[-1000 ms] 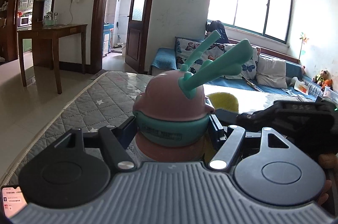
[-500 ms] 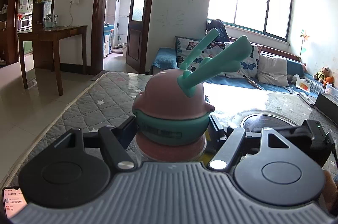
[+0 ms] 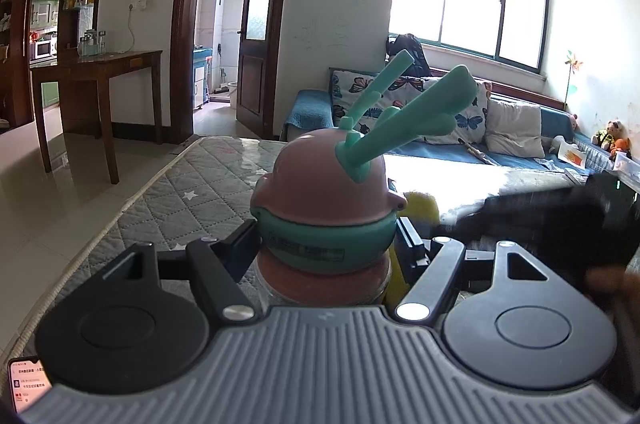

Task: Clean container
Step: 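Roll the right tool and wipe under the bottle while the left tool holds it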

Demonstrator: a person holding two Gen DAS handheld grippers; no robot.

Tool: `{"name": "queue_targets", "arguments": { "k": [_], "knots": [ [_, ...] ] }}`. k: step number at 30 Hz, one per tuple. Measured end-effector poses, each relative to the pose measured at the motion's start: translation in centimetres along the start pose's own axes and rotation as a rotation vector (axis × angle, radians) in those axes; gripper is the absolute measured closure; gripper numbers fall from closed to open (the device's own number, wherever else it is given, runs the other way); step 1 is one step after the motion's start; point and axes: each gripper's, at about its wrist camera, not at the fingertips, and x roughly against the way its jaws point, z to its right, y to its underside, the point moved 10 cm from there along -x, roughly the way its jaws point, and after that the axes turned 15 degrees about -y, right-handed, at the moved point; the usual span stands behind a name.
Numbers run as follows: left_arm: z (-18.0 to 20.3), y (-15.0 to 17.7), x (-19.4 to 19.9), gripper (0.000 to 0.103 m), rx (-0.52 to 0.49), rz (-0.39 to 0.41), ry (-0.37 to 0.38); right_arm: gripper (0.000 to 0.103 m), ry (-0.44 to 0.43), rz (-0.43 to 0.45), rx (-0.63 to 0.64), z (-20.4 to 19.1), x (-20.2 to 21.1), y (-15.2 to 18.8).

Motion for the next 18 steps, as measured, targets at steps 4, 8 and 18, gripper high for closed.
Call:
{"name": "queue_targets", "arguments": {
  "k": [4,8,18],
  "knots": [
    [0.0,0.0,0.0,0.032,-0.004,0.001,0.001,0.087,-0.094,-0.003,-0.036,-1.9,-1.2,-0.9],
    [0.0,0.2,-0.1,0.032,-0.007,0.002,0.0,0.087,-0.082,-0.019,-0.033,-1.8,-1.8,-0.6],
    [0.1,0.4,-0.1,0.032,-0.01,0.002,-0.006,0.087,0.013,-0.029,-0.083,1.5,-1.0,0.7]
  ]
}}
